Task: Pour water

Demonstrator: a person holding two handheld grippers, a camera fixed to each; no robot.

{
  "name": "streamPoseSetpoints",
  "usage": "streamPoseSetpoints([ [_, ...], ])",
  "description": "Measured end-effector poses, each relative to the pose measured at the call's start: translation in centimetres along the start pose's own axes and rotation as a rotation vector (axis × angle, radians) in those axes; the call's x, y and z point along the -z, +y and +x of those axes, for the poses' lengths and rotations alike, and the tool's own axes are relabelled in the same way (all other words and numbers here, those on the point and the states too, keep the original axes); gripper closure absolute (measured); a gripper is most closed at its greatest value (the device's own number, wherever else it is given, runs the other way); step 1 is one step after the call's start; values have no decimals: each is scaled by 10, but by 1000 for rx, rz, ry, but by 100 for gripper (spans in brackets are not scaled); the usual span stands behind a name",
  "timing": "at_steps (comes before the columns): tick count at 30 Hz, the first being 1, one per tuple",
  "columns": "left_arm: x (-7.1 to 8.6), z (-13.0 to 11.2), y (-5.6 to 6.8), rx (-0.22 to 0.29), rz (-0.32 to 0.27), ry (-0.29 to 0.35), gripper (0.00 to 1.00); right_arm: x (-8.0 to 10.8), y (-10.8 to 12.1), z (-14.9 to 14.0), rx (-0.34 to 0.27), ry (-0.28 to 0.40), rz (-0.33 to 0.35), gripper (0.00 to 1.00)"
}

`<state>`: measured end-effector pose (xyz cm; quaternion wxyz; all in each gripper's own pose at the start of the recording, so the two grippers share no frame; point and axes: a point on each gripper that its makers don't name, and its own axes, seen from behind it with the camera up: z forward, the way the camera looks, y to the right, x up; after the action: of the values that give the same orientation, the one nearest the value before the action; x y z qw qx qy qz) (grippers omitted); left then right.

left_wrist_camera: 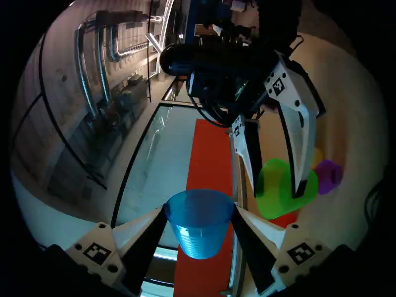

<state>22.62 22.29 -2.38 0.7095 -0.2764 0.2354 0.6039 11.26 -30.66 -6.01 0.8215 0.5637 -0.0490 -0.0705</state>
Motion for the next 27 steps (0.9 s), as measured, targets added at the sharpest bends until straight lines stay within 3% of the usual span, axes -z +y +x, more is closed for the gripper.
streamPoseSetpoints([
  [6,0,-2,2,85,4,-7,13,1,2,1,5,0,-5,5],
  [17,2,-13,6,193,-2,-25,13,4,4,3,12,-3,-11,5],
  [27,5,-23,4,327,0,-30,13,3,3,5,16,-7,-15,5],
])
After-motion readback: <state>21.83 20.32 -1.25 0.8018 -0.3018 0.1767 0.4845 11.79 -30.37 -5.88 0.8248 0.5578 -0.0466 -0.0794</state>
